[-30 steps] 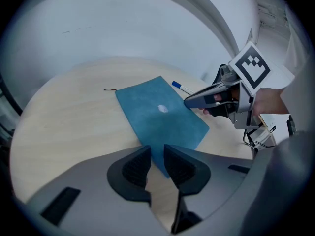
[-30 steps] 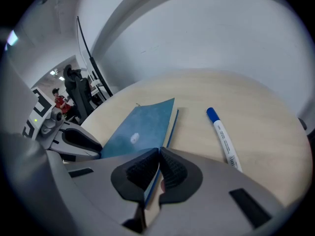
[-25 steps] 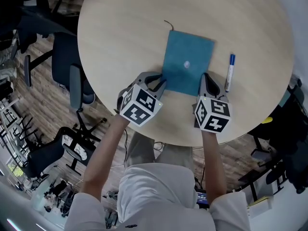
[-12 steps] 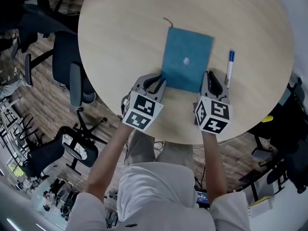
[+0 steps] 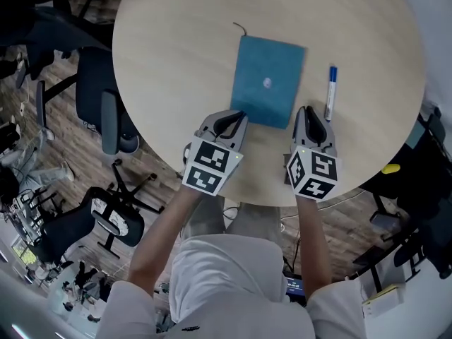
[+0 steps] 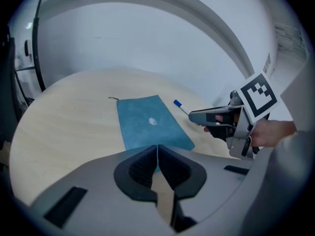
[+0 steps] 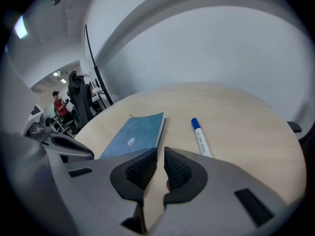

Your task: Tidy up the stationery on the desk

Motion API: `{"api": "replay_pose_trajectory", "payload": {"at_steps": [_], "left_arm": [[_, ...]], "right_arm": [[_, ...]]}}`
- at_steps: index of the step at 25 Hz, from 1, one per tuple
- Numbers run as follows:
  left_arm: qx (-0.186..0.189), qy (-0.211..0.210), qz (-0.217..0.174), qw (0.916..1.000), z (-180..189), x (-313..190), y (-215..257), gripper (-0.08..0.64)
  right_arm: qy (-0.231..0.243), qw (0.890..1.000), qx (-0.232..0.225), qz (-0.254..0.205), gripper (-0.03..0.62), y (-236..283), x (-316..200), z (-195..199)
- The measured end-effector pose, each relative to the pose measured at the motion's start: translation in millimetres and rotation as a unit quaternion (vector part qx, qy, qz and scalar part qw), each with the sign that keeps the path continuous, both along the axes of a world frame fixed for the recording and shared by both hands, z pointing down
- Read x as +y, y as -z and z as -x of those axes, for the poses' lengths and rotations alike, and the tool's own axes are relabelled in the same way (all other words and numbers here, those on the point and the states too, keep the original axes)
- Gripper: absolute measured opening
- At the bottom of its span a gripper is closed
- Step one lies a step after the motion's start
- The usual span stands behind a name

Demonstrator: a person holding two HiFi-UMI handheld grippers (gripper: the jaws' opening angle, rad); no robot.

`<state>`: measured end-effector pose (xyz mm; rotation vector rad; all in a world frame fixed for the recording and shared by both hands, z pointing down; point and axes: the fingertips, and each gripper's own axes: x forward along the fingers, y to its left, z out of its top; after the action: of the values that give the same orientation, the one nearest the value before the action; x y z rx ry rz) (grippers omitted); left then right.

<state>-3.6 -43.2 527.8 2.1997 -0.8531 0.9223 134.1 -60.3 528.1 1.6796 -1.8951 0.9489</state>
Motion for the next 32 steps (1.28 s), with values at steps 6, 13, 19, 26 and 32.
{"api": "replay_pose_trajectory", "payload": {"at_steps": [6, 13, 19, 26, 32], "left_arm": [[0.024, 0.004, -0.021, 0.9995, -23.4, 2.9, 19.9, 0.025], [0.048, -0.013, -0.031, 0.9983, -54.9, 5.5, 25.9, 0.025], [0.060, -0.004, -0.035, 0.9976, -76.1, -7.0, 22.0, 0.025], [0.058, -0.003, -0.027, 0.9979, -87.8, -20.8, 8.8, 0.025], [0.058, 0.001, -0.021, 0.9981, -93.3, -23.8, 1.1, 0.025]], "right_arm": [[-0.006, 1.000, -0.002, -0.012, 0.041, 14.3, 10.6, -9.4], [-0.014, 1.000, -0.005, -0.008, 0.133, 14.8, 16.1, -31.8], [-0.035, 0.999, 0.016, 0.000, 0.132, 3.6, 14.2, -63.4], [-0.024, 0.998, 0.039, 0.033, 0.132, -21.3, 10.1, -78.5], [-0.015, 0.997, 0.046, 0.057, 0.132, -36.9, 12.3, -80.9]]}}
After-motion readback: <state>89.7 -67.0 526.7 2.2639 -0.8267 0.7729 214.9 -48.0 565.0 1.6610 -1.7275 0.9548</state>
